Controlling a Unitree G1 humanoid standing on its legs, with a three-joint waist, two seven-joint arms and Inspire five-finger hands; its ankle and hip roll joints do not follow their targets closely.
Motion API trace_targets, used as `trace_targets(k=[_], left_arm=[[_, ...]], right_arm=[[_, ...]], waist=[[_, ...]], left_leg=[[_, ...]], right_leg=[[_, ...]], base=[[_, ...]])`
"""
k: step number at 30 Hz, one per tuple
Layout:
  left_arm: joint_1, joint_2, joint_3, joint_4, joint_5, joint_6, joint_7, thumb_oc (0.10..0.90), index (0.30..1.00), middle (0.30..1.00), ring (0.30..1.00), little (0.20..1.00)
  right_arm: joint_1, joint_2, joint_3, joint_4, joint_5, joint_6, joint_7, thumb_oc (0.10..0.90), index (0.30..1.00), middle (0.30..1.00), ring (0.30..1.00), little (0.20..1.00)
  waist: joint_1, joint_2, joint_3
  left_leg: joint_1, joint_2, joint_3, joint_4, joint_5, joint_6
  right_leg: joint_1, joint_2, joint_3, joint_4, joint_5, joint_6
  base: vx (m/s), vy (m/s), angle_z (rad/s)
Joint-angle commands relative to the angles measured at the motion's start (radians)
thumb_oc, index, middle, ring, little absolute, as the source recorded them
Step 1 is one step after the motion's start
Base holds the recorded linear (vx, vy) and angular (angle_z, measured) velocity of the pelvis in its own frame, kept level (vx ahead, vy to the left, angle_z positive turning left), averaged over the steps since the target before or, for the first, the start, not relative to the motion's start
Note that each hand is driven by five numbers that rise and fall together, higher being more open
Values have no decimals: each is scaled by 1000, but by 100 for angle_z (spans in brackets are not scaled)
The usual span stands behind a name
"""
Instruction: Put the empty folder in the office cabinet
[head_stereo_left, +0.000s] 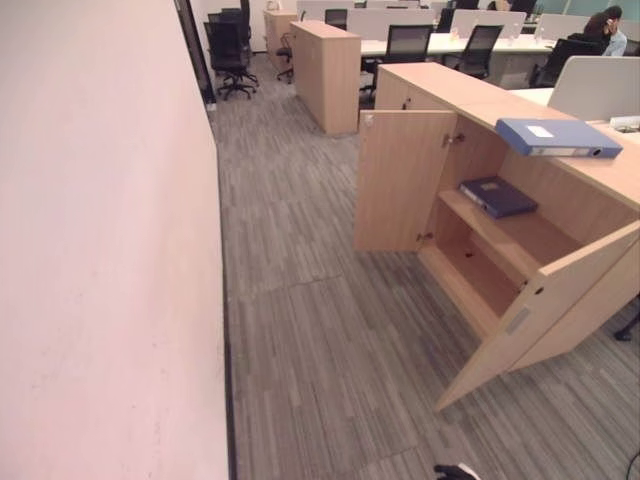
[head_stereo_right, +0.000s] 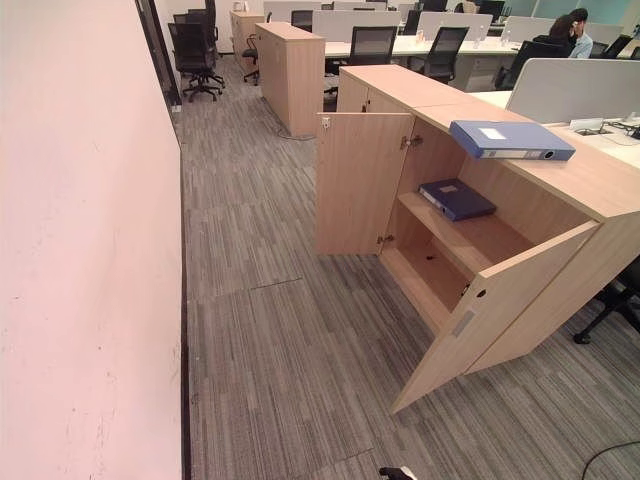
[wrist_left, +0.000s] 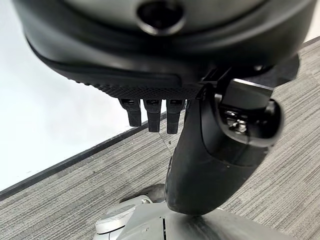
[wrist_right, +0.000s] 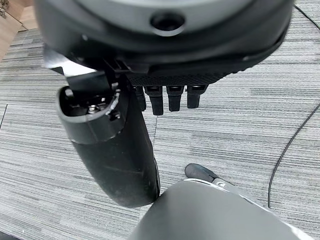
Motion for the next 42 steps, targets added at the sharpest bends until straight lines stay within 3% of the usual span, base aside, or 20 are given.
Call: trace_targets(k=[1, 17, 42], left_arm=[[-28, -59, -40, 63, 13, 4, -44, 800, 900, 900, 900, 900], [-59, -51, -99, 35, 68, -4, -56, 800, 900, 900, 900, 900], [-64, -52, -104, 52, 66, 11, -80, 800, 900, 900, 900, 900]], right_arm=[[-1, -14, 45, 51, -6, 14, 23, 800, 900, 900, 900, 900], [-10, -10, 56, 40, 0, 6, 36, 800, 900, 900, 900, 900], [-8, -19, 52, 42, 1, 14, 49, 800, 900, 900, 900, 900]], waist=[[-12, 12, -27], [-17, 11, -36], [-28, 20, -24]], left_leg=[[-14, 33, 39, -4, -64, -32], [-6, 38, 41, -4, -72, -35], [18, 42, 41, -4, -92, -32]], right_leg=[[-55, -16, -34, 4, -16, 71], [-52, -12, -34, 4, -24, 70], [-37, -1, -20, 4, -40, 57]], base=[[45, -12, 0], [19, -7, 0], [28, -13, -1]])
